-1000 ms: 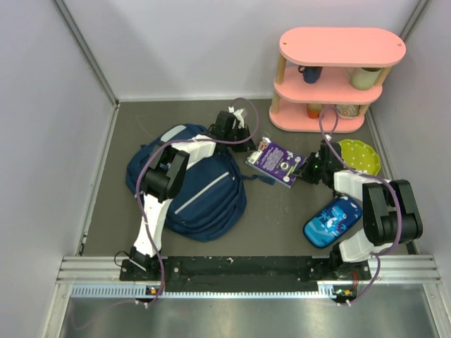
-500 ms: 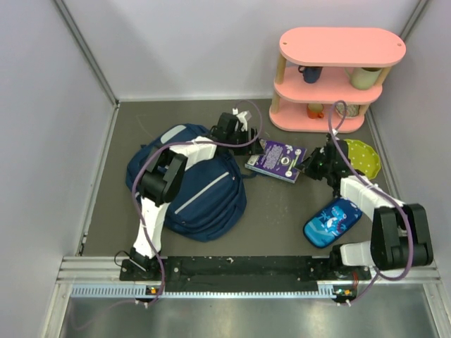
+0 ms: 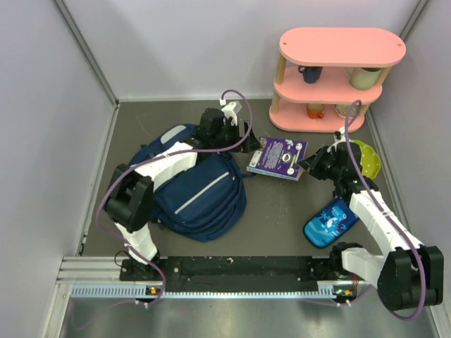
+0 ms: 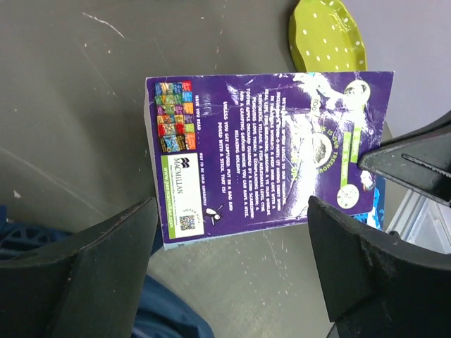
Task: Pack the student bag
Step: Pick up the book from the student bag.
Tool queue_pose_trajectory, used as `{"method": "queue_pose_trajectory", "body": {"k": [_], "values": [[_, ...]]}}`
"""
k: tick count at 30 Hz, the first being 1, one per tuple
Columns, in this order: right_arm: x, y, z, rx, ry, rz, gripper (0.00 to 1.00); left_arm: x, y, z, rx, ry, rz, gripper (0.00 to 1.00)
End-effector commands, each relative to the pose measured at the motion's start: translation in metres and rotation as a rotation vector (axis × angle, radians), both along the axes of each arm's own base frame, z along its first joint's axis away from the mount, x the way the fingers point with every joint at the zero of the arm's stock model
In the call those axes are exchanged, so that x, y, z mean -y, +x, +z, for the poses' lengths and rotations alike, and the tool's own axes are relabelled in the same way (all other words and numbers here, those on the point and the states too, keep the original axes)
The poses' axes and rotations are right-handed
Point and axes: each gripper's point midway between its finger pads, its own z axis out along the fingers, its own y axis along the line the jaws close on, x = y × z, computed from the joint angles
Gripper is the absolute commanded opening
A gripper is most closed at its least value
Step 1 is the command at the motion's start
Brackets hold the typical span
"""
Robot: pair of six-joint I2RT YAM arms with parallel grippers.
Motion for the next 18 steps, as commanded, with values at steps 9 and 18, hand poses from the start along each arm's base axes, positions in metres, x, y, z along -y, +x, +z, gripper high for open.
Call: {"method": "queue_pose_trajectory", "body": {"k": [9,18], "values": [[-0.037,-0.018,0.081,0.167,0.24,0.143,0.0,-0.063,-0.03,0.046,0.137,0.036,0.136,0.96],[-0.062,-0.034,0.098,0.187,0.319,0.267,0.0,-0.111,-0.058,0.069,0.174,0.03,0.253,0.99]]}}
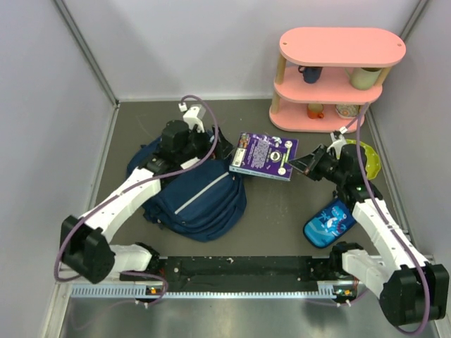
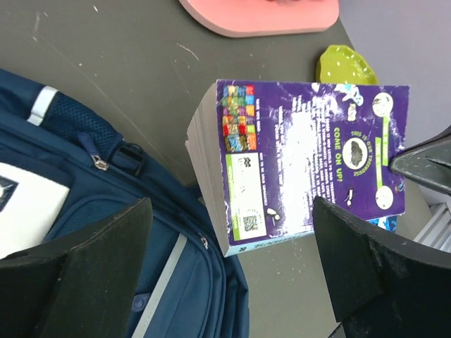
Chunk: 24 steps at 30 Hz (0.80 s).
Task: Pack the student bag
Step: Pick up the book from the student bag.
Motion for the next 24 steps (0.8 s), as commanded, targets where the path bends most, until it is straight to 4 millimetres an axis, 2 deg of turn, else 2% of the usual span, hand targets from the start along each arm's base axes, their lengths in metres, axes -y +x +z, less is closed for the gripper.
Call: {"method": "queue_pose_trajectory", "body": {"k": [1,3,5,8,10,16,20,24], "values": [[-0.036,-0.012,0.044,0.136,0.087,0.15,0.0,-0.018,-0.011,0.009,0.042,-0.005,0.046,0.99],[-0.05,-0.017,0.04,0.132,0.089,0.198,0.0,-0.022,-0.018,0.007,0.038,-0.014,0.045,0.99],[-0.066,-0.026,0.024,0.093,0.09,0.245,0.0,-0.027,-0.024,-0.003,0.019,-0.001,0.054,0.99],[-0.077,-0.032,-0.001,0.042,0.082,0.27,0.0,-0.036,-0.034,-0.02,-0.014,0.022,0.067,0.99],[-0.076,-0.033,-0.021,-0.004,0.066,0.262,0.0,-0.041,-0.04,-0.027,-0.025,0.029,0.08,0.99],[-0.079,-0.038,-0.06,-0.09,0.019,0.313,0.0,-0.052,-0.057,-0.058,-0.089,0.051,0.097,0.99],[-0.082,-0.042,-0.078,-0.13,-0.003,0.362,0.0,-0.053,-0.064,-0.071,-0.136,0.075,0.079,0.99],[-0.088,-0.04,-0.079,-0.13,0.008,0.397,0.0,-0.055,-0.068,-0.085,-0.165,0.085,0.084,0.99]]}}
